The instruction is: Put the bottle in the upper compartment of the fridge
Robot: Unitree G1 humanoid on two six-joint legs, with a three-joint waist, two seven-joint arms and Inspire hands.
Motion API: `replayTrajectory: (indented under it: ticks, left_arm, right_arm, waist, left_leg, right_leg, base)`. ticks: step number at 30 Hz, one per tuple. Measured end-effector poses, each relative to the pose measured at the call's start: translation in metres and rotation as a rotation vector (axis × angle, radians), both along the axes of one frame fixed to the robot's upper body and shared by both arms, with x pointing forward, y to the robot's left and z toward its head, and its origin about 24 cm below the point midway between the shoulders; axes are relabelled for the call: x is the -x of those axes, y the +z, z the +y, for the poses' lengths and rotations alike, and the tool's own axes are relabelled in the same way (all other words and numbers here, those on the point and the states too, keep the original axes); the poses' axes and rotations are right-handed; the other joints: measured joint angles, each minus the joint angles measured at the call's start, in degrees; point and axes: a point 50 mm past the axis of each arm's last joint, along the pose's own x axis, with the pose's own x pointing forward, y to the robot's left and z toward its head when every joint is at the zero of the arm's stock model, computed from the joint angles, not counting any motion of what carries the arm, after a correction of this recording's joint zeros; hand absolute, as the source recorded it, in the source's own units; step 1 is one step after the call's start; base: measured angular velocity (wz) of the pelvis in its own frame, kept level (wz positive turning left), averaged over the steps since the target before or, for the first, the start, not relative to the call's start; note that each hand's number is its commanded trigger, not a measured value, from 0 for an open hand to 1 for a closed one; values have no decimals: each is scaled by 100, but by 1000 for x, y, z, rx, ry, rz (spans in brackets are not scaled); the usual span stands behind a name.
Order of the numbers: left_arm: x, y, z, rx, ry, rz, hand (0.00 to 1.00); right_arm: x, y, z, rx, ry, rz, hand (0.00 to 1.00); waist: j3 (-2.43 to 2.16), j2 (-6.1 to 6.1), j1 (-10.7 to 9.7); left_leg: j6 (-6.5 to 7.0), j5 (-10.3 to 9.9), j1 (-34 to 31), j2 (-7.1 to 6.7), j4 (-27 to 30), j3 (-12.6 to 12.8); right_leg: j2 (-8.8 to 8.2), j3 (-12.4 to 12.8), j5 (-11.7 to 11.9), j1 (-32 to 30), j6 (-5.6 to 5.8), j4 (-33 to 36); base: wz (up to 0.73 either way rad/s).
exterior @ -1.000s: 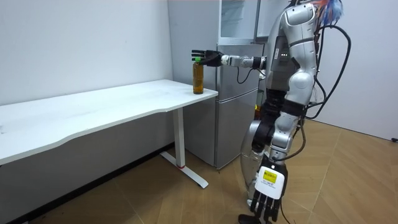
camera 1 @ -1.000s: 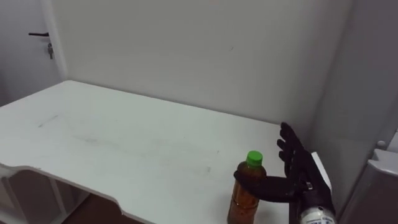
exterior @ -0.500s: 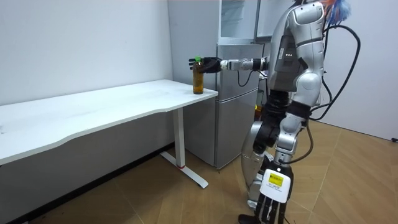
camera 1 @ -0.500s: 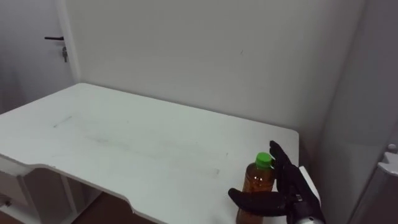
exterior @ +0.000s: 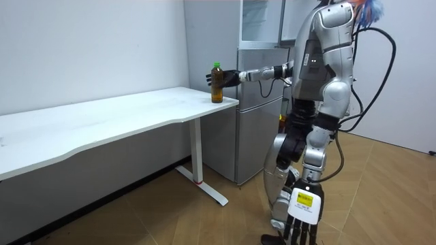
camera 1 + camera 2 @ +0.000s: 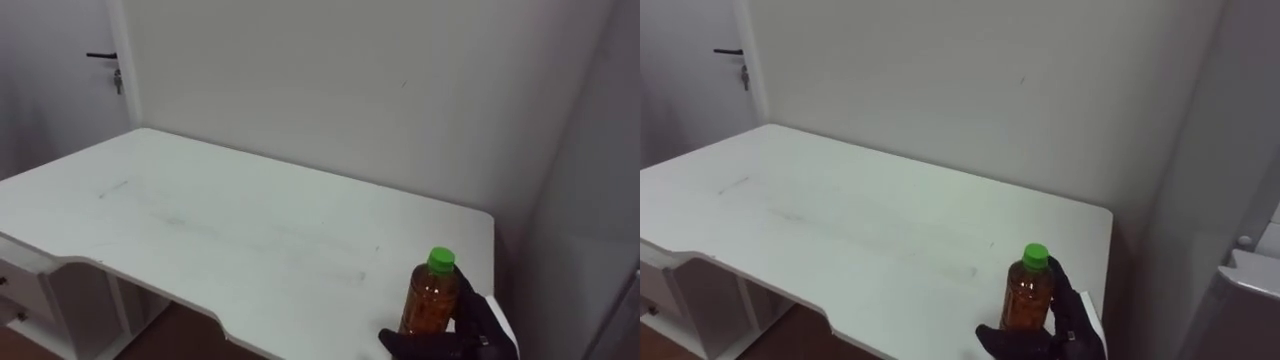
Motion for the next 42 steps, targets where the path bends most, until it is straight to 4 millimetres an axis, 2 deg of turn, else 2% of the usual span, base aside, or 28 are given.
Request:
replayTrajectory:
  ticks: [7,15,22,32,37,42]
  left_arm:
    - [1,0,0,0,0,1,0]
    - [3,0,-2,5,4,2,0]
    - [5,0,-3,6,8,5,0]
    - [7,0,-3,6,26,4,0]
    - [8,-1,-7,19,27,6,0]
    - [11,-1,-9,25,22,3,0]
  right_arm:
    - [-1,-8,-4,-96,-46,50,0]
    - [2,-17,-10,-248,-127,113,0]
    - [3,-23,-19,-331,-224,148,0]
    - [3,-22,-21,-326,-256,147,0]
    - [3,-22,-26,-320,-275,141,0]
    - [-2,-20,-31,-317,-296,135,0]
  waist:
    - [5,6,-5]
    - [27,54,-15]
    - [23,86,-4]
    - [22,131,17]
    - [26,222,41]
    - [27,254,52]
  left_leg:
    - [32,-21,8,-26,17,-148]
    - [50,-17,-23,-36,64,-175]
    - [52,-16,-30,-36,76,-181]
    - [74,-23,-43,-44,151,-207]
    - [131,0,-46,-123,150,-260]
    - [197,25,-104,-188,157,-306]
  right_leg:
    - [-18,16,12,37,16,91]
    - [-30,16,21,52,30,88]
    - [-35,16,21,47,30,105]
    - [-72,-6,19,34,33,200]
    - [-163,-7,-2,-2,66,306]
    - [-234,2,4,-116,89,388]
  base:
    - [10]
    - [3]
    - [0]
    - [0]
    - [3]
    - [3]
